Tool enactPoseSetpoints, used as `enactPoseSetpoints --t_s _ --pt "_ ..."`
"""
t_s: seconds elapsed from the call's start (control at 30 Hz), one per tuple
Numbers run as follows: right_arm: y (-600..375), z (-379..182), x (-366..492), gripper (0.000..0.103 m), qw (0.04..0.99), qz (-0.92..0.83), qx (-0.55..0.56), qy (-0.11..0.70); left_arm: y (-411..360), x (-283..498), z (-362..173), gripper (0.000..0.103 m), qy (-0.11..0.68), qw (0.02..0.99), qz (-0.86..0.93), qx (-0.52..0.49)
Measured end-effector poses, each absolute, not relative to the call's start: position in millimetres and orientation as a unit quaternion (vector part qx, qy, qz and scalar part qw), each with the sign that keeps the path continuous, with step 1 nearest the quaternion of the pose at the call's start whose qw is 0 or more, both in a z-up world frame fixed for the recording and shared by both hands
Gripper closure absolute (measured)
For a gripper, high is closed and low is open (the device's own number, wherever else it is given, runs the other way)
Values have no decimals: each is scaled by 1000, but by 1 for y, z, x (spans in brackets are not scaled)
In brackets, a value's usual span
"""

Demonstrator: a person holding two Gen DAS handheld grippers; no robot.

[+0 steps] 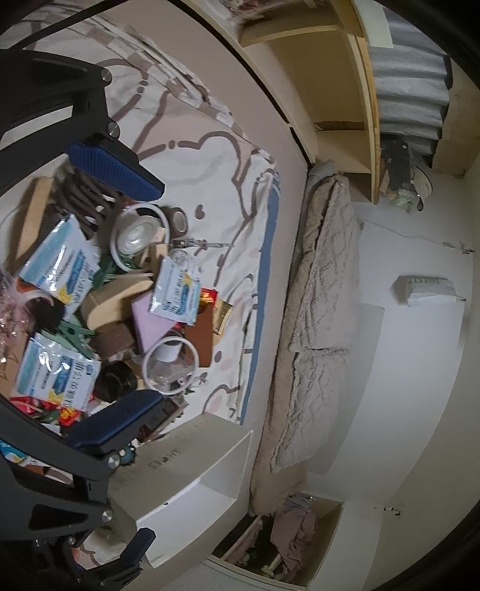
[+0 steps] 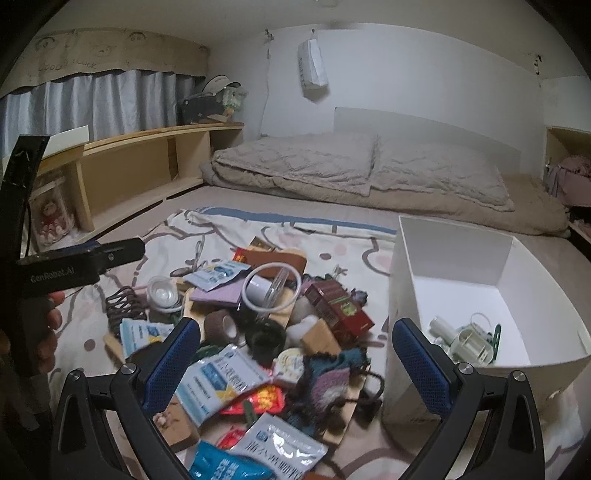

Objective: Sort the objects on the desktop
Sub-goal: 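Raise both open tools out of the white box and back over the pile, then move both open tools down toward the pile of items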

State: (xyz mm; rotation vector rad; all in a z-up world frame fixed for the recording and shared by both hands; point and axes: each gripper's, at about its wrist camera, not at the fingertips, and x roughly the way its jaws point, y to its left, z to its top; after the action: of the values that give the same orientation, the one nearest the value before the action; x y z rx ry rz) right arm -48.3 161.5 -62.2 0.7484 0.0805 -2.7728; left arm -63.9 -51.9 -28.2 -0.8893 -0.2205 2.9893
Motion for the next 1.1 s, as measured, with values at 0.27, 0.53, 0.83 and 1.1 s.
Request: enactPoseSetpoints --t_s 0.27,0.53,0.83,1.1 --pt "159 -81 -36 0 132 -947 293 19 -53 -52 -41 0 -70 -11 952 -298" --pt "154 -107 -24 0 130 -929 348 16 -55 -40 -52 0 -75 -7 948 -308" --pt "143 -131 -11 0 129 -907 399 31 -50 -30 -67 0 -38 -15 947 -320" --pt "138 -148 -7 0 120 -891 435 49 -56 -24 -87 0 -66 11 929 -363"
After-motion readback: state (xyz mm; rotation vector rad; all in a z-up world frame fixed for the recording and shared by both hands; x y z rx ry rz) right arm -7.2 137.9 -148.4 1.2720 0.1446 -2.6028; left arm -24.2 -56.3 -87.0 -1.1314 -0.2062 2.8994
